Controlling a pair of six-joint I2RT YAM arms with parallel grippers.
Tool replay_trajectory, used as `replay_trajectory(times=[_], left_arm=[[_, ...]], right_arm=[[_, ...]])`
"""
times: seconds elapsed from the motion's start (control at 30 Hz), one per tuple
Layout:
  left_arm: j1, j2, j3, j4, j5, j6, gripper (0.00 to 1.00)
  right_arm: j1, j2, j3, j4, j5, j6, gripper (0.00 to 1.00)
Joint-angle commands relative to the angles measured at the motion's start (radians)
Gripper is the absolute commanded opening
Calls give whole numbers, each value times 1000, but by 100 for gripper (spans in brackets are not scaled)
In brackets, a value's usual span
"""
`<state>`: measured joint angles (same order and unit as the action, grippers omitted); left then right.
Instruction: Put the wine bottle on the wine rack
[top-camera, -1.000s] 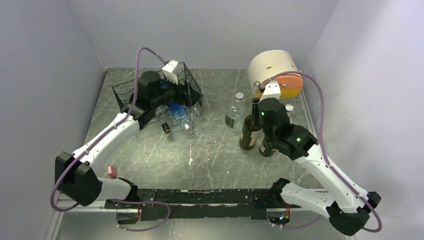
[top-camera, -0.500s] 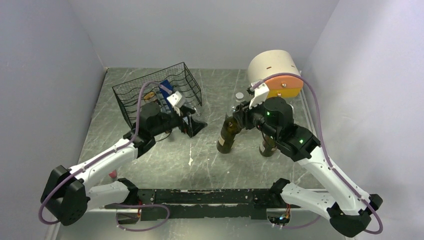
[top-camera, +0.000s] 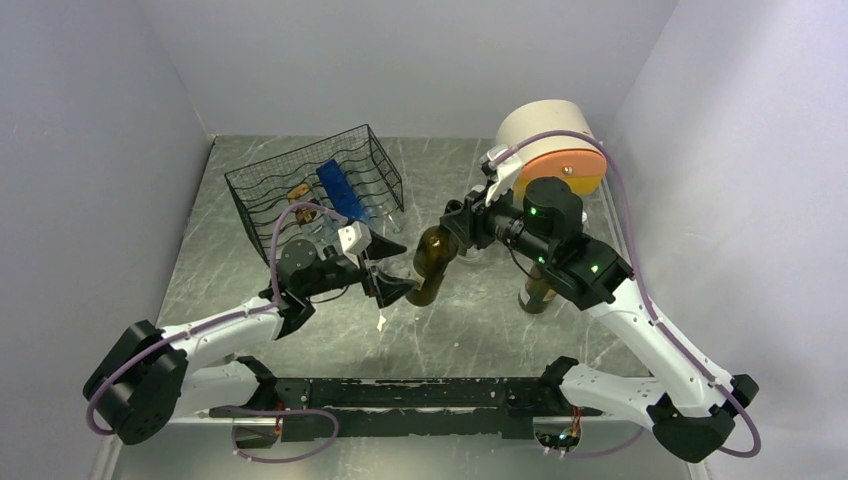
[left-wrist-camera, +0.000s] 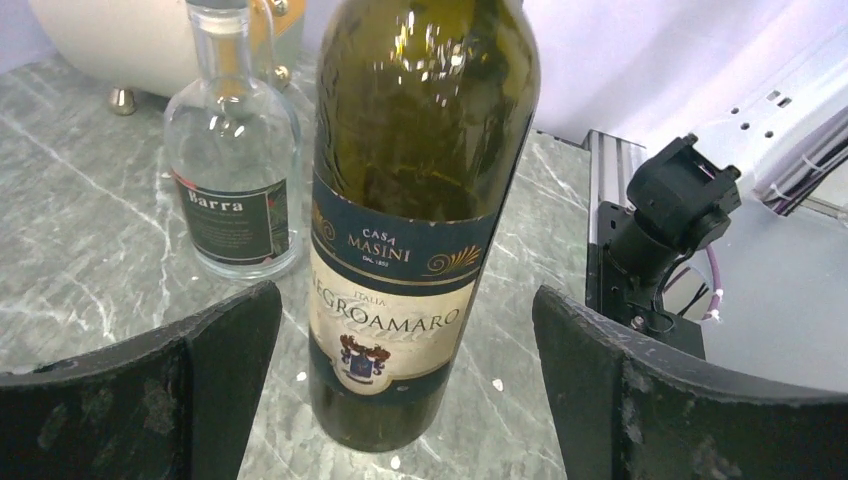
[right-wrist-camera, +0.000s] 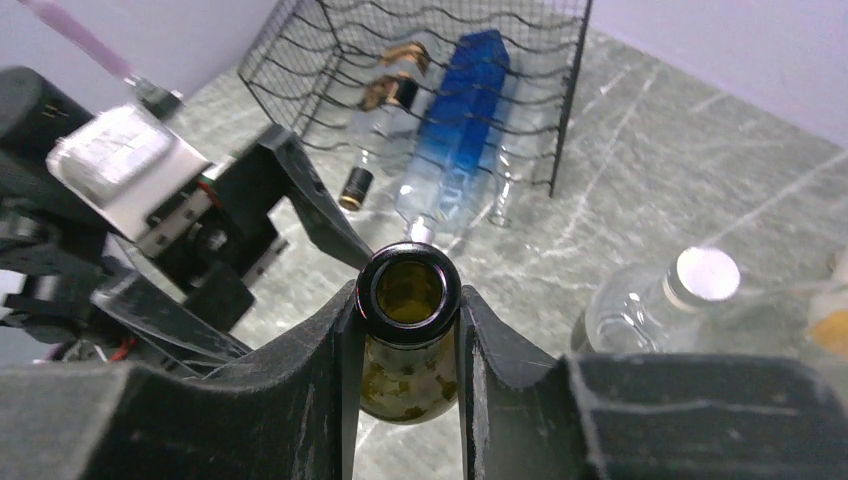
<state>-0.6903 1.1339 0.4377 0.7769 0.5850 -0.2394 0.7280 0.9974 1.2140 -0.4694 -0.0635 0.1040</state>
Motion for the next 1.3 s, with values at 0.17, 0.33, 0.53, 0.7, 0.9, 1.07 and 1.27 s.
replay_trajectory(times=[0.17,0.33,0.53,0.7,0.9,1.07,1.27], left_arm=[[-8,82,19,208,82,12,95],[-7,110,43,200,80,6,95],[-6,132,43,276,176,-25,94],[-7,160,54,363,243,-105,95],[-8,185,50,488,260,-188,89],[-7,172,69,498,275,-168,51],[-8,128,153,304,302,37,7]], right_arm=[[-3,-31,76,230,-165,48,0],[-4,-29,74,274,-264,69,0],[-3,-39,52,339,-351,86,0],[-4,-53,15,403,-430,91,0],[-3,-74,-13,451,-493,96,0],[-4,-79,-10,430,-493,94,0],[-4,-96,-7,347,-369,104,45]])
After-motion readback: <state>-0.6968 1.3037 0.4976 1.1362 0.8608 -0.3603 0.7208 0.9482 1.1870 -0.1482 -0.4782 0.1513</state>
